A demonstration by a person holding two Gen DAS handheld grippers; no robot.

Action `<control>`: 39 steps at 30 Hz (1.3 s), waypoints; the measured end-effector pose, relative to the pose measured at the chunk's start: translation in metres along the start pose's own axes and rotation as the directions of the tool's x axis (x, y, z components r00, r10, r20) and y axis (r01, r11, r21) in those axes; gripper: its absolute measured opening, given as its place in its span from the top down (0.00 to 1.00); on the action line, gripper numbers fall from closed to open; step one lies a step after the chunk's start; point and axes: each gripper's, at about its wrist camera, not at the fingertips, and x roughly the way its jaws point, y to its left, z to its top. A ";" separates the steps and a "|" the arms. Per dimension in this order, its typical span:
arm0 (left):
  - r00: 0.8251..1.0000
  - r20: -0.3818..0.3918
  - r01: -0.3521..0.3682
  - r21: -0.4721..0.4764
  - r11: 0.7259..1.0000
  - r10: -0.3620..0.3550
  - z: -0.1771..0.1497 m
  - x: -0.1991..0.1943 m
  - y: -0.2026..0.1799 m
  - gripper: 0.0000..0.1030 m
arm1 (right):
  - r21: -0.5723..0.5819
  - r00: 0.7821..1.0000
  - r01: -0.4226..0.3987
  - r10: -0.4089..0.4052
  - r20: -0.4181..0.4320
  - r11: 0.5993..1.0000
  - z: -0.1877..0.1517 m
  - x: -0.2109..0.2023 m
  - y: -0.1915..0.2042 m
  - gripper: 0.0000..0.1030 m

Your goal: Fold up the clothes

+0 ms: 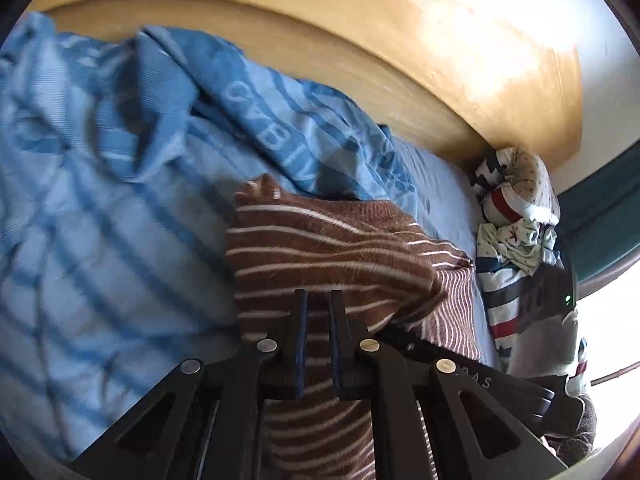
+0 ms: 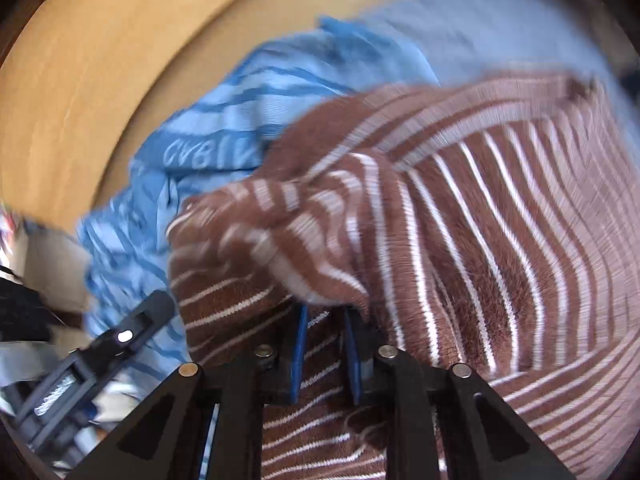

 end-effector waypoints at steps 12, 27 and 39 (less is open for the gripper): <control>0.998 -0.017 -0.061 -0.082 0.995 0.059 0.043 0.046 0.034 0.97 | -0.174 0.999 -0.001 0.008 0.043 0.985 -0.021 -0.041 0.026 0.77; 0.994 -0.112 -0.019 -0.004 1.000 0.018 0.032 0.076 -0.001 0.97 | -0.057 0.995 -0.034 0.039 0.088 0.998 -0.017 -0.044 -0.005 0.70; 0.993 -0.101 0.078 0.117 0.990 -0.066 -0.008 0.005 -0.044 0.97 | 0.027 0.942 0.304 -0.304 0.144 0.952 -0.091 -0.118 -0.095 0.68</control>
